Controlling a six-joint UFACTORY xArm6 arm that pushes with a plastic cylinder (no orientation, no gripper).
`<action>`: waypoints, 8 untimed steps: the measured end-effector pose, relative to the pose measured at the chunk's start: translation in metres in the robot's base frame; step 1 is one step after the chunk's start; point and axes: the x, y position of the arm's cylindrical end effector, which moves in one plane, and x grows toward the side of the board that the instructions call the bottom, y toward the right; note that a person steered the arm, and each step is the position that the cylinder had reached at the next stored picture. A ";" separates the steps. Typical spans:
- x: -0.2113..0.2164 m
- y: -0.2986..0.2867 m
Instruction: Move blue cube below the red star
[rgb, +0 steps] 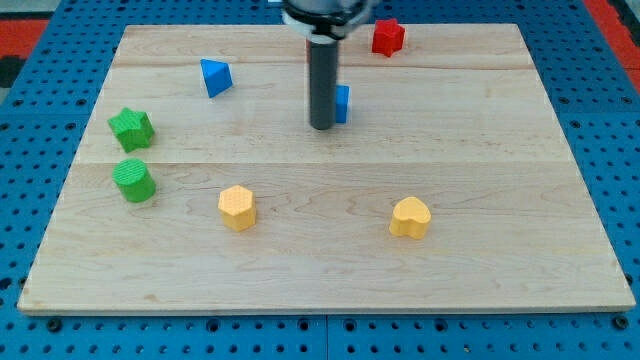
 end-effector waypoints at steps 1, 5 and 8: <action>-0.004 0.004; -0.075 0.055; -0.165 0.064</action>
